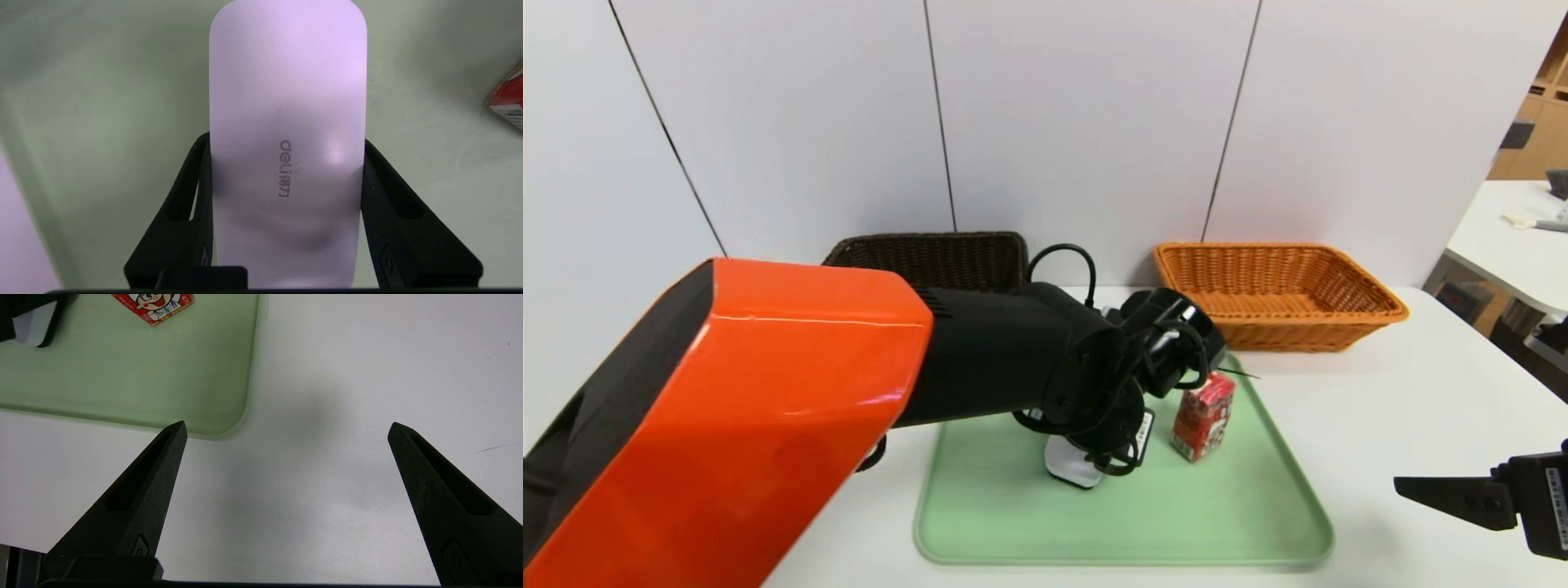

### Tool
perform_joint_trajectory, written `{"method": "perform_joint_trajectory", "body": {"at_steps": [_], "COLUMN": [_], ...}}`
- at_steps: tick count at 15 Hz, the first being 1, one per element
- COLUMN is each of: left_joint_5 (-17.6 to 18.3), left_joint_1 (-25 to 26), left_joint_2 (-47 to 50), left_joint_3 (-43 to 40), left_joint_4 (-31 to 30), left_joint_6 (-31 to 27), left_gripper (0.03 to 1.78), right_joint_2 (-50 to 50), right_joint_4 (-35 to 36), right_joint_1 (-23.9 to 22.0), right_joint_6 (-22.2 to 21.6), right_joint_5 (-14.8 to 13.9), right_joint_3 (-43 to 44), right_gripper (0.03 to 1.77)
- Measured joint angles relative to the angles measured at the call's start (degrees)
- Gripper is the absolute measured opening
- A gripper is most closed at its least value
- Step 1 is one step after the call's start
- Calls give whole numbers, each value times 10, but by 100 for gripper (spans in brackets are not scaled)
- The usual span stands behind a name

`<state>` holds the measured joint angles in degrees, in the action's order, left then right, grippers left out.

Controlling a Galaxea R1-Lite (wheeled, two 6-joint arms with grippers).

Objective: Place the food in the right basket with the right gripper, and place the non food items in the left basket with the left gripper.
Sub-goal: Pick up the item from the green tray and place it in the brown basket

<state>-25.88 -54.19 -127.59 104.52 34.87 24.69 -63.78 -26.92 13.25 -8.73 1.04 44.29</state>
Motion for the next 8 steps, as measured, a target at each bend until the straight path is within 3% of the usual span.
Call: {"method": "perform_joint_trajectory", "body": {"at_steps": [4,8], "left_joint_5": [-1,5], "left_joint_1": [34,118], "left_joint_2": [72,153], "left_joint_3": [3,25], "left_joint_4": [5,4], "left_joint_6": [-49,-179], "left_gripper": [100,100], "right_joint_2": [3,4], "right_joint_4": [0,-1], "right_joint_1": [0,0], "right_joint_6": [0,2], "right_joint_5": [1,1], "right_joint_3": [0,-1], "right_gripper": [170,170]}}
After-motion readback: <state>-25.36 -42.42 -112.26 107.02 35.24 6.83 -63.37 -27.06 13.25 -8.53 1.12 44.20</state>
